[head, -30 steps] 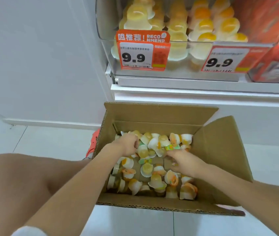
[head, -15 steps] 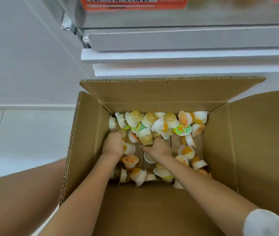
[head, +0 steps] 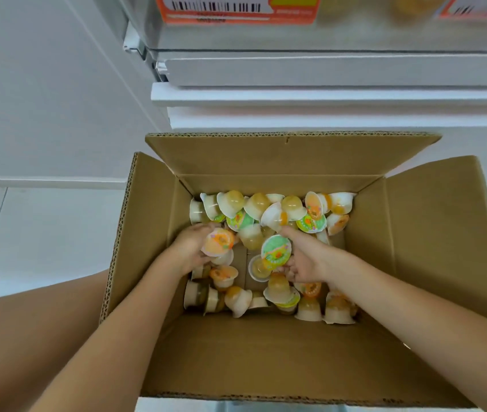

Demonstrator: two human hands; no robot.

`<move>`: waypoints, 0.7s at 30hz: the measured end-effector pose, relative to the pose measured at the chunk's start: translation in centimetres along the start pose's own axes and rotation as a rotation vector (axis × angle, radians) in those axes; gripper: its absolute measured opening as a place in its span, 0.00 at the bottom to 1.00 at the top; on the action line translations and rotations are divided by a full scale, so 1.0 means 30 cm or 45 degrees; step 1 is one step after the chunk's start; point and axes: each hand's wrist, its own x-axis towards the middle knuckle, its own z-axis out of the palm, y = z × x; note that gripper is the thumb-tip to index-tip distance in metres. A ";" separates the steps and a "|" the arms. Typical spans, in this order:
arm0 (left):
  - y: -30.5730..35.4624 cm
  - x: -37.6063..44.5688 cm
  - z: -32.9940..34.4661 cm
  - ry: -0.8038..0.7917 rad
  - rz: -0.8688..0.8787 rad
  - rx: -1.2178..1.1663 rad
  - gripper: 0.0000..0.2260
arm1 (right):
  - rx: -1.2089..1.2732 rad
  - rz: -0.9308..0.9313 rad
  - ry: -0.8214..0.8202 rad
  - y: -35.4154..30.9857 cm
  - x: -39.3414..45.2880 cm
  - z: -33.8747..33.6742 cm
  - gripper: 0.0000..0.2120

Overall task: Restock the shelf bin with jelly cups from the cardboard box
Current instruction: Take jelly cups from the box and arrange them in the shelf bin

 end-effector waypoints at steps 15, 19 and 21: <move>0.033 0.040 0.073 0.445 0.148 0.057 0.07 | 0.013 -0.011 0.004 0.044 -0.073 -0.094 0.17; 0.110 0.064 0.156 0.135 -0.170 -0.429 0.22 | 0.030 0.011 0.000 0.048 -0.063 -0.099 0.17; 0.140 0.069 0.194 0.018 -0.286 -0.715 0.24 | 0.049 0.022 -0.008 0.053 -0.054 -0.103 0.18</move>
